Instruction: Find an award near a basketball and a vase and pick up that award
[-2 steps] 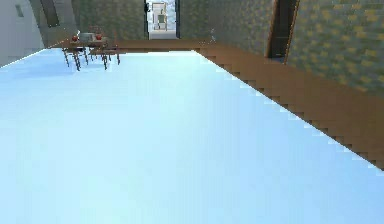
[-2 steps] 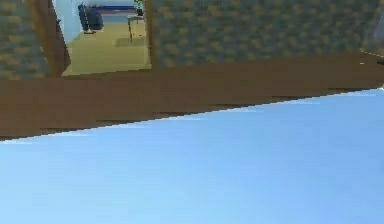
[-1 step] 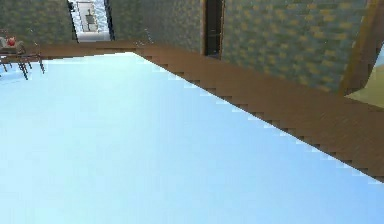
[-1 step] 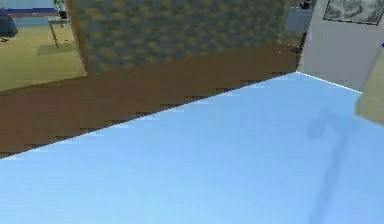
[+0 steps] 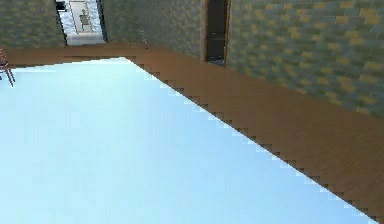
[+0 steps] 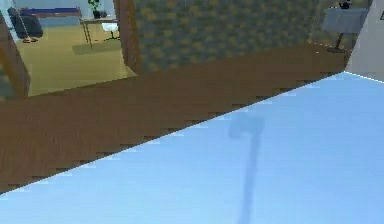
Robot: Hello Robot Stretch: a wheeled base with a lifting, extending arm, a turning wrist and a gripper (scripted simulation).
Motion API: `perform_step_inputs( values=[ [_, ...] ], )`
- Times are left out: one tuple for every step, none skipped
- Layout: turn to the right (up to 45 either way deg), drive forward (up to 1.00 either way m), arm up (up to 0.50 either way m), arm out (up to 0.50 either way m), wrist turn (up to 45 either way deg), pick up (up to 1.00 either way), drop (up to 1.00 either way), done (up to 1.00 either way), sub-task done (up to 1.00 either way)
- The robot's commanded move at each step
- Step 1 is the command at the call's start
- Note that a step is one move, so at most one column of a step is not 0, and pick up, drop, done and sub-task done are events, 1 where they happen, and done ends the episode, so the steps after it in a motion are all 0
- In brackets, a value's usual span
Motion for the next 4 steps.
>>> perform_step_inputs(
  values=[
    [0.0,1.0,0.0,0.0,0.0,0.0,0.0,0.0,0.0],
    [0.0,1.0,0.0,0.0,0.0,0.0,0.0,0.0,0.0],
    [3.0,0.0,0.0,0.0,0.0,0.0,0.0,0.0,0.0],
    [0.0,1.0,0.0,0.0,0.0,0.0,0.0,0.0,0.0]
  ],
)
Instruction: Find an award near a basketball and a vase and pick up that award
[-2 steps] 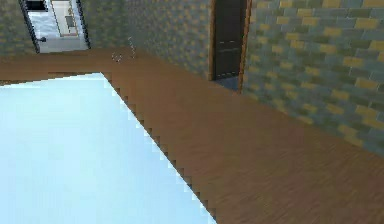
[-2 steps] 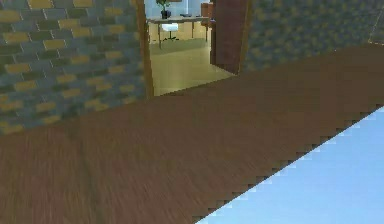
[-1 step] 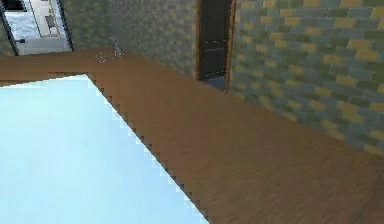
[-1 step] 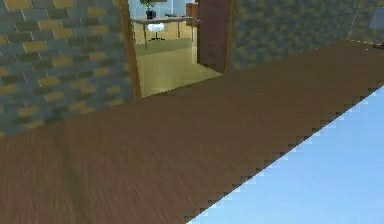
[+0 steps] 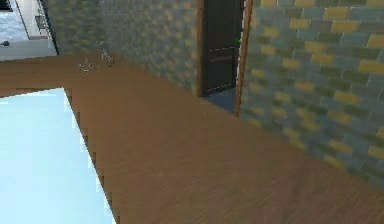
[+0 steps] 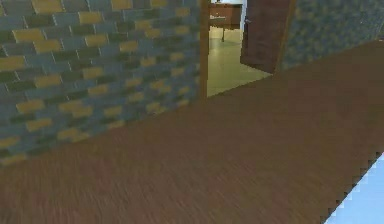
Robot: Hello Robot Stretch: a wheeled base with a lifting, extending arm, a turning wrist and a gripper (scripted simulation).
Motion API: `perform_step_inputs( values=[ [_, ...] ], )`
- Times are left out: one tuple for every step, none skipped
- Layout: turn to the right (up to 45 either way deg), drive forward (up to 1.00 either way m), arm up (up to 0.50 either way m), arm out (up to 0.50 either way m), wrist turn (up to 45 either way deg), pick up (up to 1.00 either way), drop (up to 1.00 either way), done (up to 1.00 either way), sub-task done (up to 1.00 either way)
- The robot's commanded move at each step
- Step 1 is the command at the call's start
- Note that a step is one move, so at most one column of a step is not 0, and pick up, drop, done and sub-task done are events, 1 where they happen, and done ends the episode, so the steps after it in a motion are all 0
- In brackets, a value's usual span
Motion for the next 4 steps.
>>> perform_step_inputs(
  values=[
    [0.0,1.0,0.0,0.0,0.0,0.0,0.0,0.0,0.0],
    [0.0,1.0,0.0,0.0,0.0,0.0,0.0,0.0,0.0],
    [0.0,1.0,0.0,0.0,0.0,0.0,0.0,0.0,0.0],
    [45.0,0.0,0.0,0.0,0.0,0.0,0.0,0.0,0.0]
  ],
)
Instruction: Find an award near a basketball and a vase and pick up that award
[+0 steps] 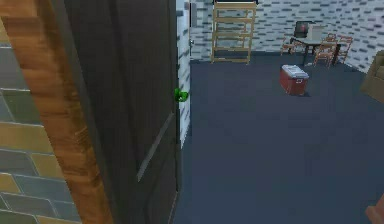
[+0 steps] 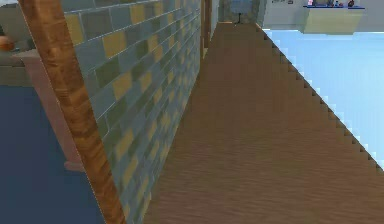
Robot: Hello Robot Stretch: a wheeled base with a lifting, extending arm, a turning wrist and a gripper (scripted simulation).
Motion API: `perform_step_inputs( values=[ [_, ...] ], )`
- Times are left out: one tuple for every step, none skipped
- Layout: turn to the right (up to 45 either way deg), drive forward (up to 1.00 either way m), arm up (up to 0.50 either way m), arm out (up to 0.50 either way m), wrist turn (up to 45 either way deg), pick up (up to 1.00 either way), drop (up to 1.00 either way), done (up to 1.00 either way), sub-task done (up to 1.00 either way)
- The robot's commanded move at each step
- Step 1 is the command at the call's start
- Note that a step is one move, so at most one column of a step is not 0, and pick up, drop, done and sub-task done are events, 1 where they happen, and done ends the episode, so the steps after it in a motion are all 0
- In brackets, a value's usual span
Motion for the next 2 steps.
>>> perform_step_inputs(
  values=[
    [12.0,0.0,0.0,0.0,0.0,0.0,0.0,0.0,0.0],
    [0.0,1.0,0.0,0.0,0.0,0.0,0.0,0.0,0.0]
  ],
)
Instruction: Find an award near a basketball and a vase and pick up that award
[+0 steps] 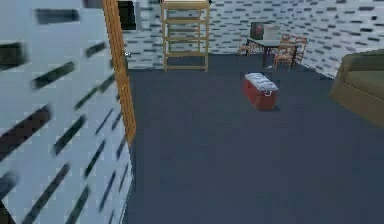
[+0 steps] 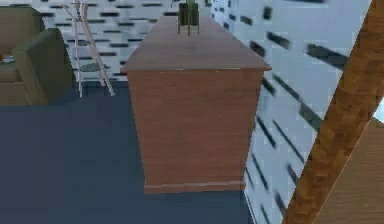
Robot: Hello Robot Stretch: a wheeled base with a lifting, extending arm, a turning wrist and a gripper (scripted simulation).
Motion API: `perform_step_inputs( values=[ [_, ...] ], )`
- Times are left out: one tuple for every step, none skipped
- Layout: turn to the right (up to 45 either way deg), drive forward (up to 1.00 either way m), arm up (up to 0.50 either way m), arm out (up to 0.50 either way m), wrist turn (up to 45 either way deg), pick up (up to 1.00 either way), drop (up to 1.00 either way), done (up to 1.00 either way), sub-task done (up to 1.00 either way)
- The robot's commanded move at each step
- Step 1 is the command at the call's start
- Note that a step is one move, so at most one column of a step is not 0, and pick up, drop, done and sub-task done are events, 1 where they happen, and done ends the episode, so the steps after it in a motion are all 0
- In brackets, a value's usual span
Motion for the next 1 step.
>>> perform_step_inputs(
  values=[
    [0.0,1.0,0.0,0.0,0.0,0.0,0.0,0.0,0.0]
  ],
)
